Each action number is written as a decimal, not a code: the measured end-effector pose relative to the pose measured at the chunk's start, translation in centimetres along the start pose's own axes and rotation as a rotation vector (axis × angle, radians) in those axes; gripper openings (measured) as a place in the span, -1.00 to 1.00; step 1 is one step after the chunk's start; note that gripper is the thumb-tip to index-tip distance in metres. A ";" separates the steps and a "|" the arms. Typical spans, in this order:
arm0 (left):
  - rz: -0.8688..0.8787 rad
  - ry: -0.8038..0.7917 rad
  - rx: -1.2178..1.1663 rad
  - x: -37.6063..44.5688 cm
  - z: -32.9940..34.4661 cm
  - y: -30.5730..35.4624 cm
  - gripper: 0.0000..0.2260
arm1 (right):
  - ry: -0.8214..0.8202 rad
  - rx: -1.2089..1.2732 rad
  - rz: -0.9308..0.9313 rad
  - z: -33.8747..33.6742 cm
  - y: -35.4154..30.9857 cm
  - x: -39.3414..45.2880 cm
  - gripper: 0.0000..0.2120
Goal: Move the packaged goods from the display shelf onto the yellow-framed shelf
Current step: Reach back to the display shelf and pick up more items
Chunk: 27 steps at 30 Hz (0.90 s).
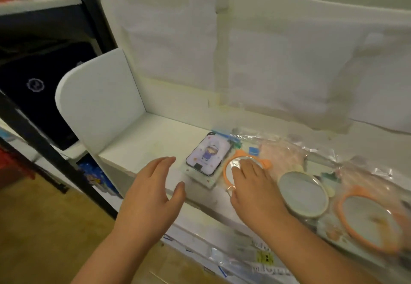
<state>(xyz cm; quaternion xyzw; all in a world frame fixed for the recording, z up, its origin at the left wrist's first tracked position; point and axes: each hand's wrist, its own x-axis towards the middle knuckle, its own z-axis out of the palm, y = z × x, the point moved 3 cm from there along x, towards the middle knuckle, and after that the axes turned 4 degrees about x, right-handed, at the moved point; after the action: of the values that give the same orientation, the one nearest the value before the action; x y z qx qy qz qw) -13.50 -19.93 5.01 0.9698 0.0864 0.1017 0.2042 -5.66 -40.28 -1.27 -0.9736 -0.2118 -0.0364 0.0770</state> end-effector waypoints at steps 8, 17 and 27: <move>0.203 -0.150 -0.064 6.1 2.8 -2.0 -0.51 | 0.026 -0.002 0.151 0.6 -0.7 1.4 -0.48; 0.287 -0.302 0.073 11.4 8.5 -2.3 -0.53 | 0.349 0.319 0.266 -2.1 -1.6 1.1 -0.54; 0.211 -0.431 -0.021 14.8 9.7 -2.1 -0.24 | 0.701 1.177 0.698 -5.3 -3.4 0.6 -0.72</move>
<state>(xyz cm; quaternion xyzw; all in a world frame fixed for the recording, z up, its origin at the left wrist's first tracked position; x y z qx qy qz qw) 2.75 -18.61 -2.18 0.9706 -0.0621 -0.0857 0.2162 -6.73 -37.83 4.49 -0.7143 0.1600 -0.1978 0.6520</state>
